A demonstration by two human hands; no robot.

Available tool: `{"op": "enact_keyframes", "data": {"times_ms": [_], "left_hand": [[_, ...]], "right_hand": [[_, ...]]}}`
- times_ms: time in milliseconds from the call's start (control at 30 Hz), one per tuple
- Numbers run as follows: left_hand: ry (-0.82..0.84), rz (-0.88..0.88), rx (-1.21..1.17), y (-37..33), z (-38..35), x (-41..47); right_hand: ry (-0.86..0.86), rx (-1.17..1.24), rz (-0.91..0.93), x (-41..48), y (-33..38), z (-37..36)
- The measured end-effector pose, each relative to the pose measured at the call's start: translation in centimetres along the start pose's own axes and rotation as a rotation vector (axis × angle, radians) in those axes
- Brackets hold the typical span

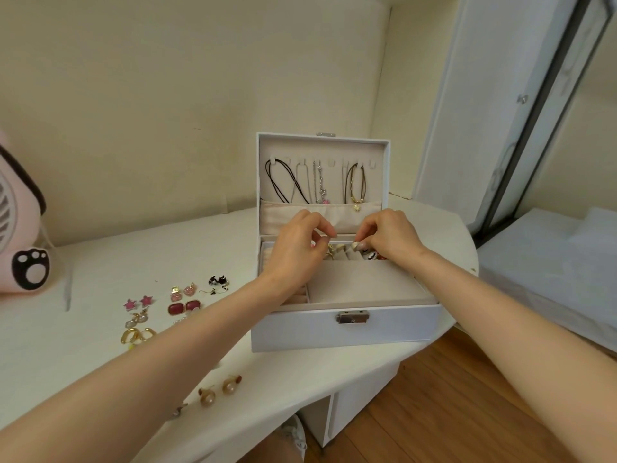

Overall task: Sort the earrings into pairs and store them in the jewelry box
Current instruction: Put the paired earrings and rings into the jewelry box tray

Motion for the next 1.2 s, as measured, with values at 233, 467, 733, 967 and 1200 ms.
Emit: {"op": "enact_keyframes", "data": {"times_ms": [233,467,733,967,1200], "left_hand": [[-0.001,0.007,-0.013,0.00,-0.02,-0.01],[0.006,0.011,-0.025,0.16,-0.01,0.12],[0.007,-0.002,-0.016,0.30,-0.13,0.11],[0.008,-0.004,-0.018,0.33,-0.11,0.09],[0.006,-0.003,-0.018,0.35,-0.14,0.04]], "right_hand": [[-0.044,-0.223,0.023,0.14,0.70,0.12],[-0.001,-0.236,-0.006,0.21,0.16,-0.10],[0.005,-0.186,0.019,-0.08,-0.13,0.34],[0.068,-0.114,0.040,-0.01,-0.13,0.71],[0.114,-0.093,0.084,-0.57,0.36,0.71]]}}
Point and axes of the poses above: each hand's wrist, its own x-axis towards the middle knuckle, its own z-axis out of the back of the hand, y = z × x, the point moved 1 cm from there along x, towards the middle knuckle, and after that the axes turned 13 degrees about -x, right-handed, at the moved point
